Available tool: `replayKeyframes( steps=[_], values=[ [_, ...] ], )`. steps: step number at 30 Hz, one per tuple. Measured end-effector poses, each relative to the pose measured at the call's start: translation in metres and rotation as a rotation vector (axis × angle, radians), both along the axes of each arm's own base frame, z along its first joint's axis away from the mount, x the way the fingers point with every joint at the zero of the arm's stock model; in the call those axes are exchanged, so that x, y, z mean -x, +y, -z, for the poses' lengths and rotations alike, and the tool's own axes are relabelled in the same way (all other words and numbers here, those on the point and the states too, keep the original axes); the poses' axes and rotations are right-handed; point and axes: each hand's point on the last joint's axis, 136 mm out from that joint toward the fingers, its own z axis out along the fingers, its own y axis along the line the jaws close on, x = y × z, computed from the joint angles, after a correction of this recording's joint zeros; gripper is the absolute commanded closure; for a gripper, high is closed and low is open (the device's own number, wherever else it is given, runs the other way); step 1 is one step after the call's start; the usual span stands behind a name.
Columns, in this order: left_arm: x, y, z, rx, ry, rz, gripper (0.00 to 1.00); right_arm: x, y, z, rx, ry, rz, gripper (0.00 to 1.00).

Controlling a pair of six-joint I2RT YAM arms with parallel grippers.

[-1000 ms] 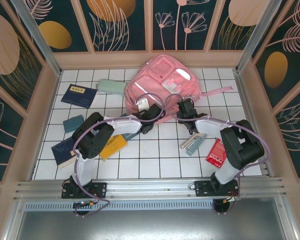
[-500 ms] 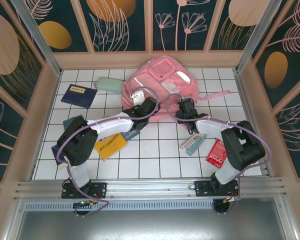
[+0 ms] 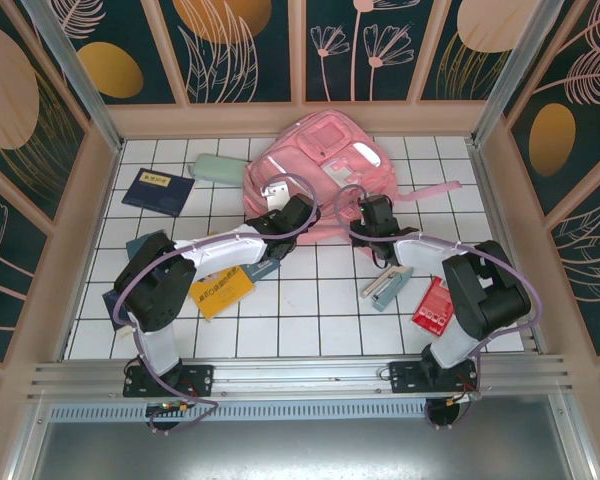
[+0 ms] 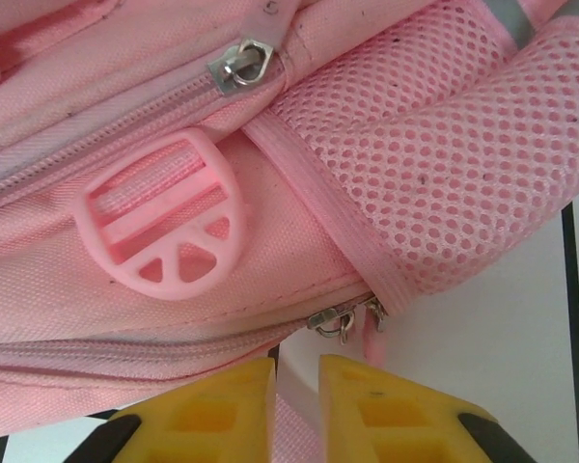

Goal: Pack the student bag

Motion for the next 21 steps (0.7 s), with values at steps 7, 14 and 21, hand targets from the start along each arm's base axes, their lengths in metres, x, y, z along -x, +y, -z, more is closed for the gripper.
replayKeyframes(
  steps=[7, 14, 21],
  values=[
    [0.001, 0.000, 0.001, -0.003, 0.005, 0.002, 1.00, 0.001, -0.002, 0.014, 0.003, 0.031, 0.023, 0.77],
    [0.001, 0.000, 0.001, -0.003, 0.006, 0.002, 1.00, -0.002, -0.007, 0.015, 0.007, 0.025, 0.062, 0.75],
    [0.001, 0.000, 0.001, -0.004, 0.007, 0.002, 1.00, -0.006, -0.010, 0.026, 0.025, 0.029, 0.081, 0.74]
  ],
)
